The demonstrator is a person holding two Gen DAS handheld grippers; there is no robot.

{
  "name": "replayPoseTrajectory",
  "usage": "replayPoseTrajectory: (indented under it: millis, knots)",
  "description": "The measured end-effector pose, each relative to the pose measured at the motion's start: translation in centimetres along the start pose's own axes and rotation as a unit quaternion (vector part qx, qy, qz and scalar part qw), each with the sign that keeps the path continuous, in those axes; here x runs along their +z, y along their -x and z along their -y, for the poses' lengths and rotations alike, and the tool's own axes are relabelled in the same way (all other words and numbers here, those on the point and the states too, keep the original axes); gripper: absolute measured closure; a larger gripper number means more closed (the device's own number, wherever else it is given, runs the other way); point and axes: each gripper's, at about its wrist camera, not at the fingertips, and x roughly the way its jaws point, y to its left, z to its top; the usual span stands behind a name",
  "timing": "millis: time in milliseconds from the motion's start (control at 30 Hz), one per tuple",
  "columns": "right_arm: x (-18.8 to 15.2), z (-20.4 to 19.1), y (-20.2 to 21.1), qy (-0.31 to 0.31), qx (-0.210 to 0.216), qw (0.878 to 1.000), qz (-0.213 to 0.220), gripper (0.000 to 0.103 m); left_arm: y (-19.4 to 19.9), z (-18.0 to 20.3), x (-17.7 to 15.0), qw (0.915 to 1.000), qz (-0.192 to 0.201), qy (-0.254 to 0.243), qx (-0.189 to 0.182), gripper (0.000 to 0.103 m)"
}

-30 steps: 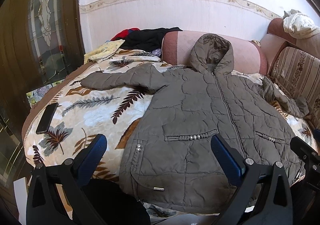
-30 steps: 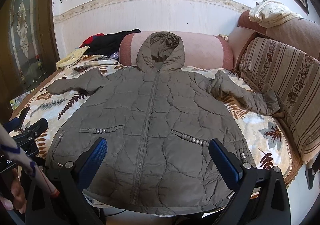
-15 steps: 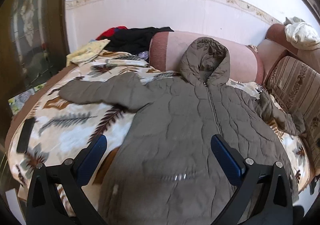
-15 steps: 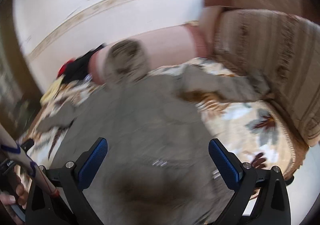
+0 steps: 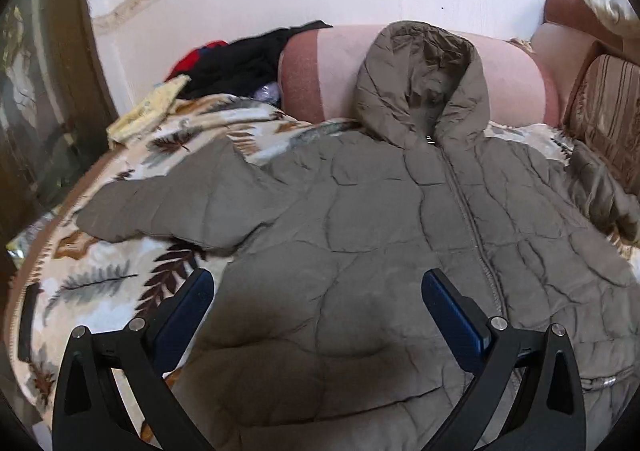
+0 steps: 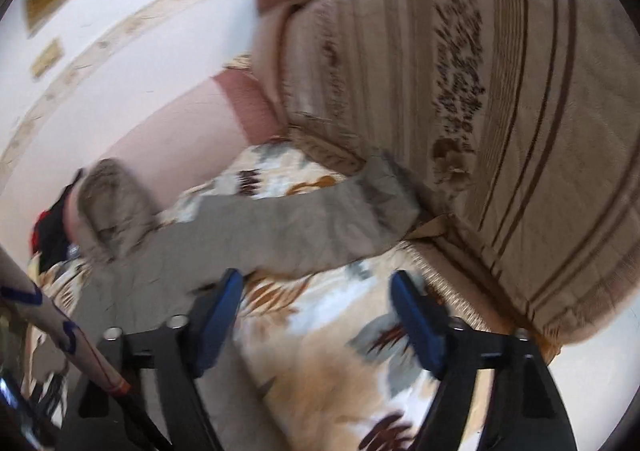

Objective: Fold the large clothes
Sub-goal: 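Reach to the sleeve cuff by the sofa and grasp it with the right tool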

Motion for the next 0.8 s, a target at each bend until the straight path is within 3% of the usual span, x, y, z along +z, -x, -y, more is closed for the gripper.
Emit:
replayPoseTrajectory:
  millis: [67, 133, 233, 500, 667, 733, 800]
  knots:
    - [0.9, 0.7, -2.5, -0.003, -0.017, 1.0, -0.01, 0.031, 0.2, -0.5, 0.2, 0.9999, 0.006, 0.003, -0.009, 0.0]
    - [1.5, 1.4, -5.2, -0.005, -0.034, 0.999, -0.025, 0.043, 0.1, -0.5, 0.3, 0.9999, 0.008, -0.002, -0.009, 0.0]
    - [2.0, 2.7, -8.7, -0.024, -0.052, 0.997, -0.048, 0.049, -0.3, -0.4, 0.2, 0.9999, -0.001, -0.003, -0.016, 0.0]
    - [2.7, 5.3, -13.8, -0.051, -0.109, 0.991, -0.058, 0.049, -1.1, -0.1, 0.4, 0.9998, -0.008, -0.001, -0.02, 0.0]
    - [3.2, 5.6, -16.3, -0.039, -0.117, 0.991, -0.053, 0.056, -1.9, -0.2, 0.3, 0.9996, -0.018, 0.002, -0.02, 0.0]
    - [3.3, 6.1, -16.8, -0.04, -0.123, 0.99, -0.061, 0.082, -2.2, -0.1, 0.2, 0.9996, -0.021, 0.0, -0.017, 0.0]
    - [3.3, 6.3, -16.2, -0.046, -0.117, 0.99, -0.056, 0.087, -2.4, 0.0, 0.2, 0.9996, -0.023, -0.002, -0.016, 0.0]
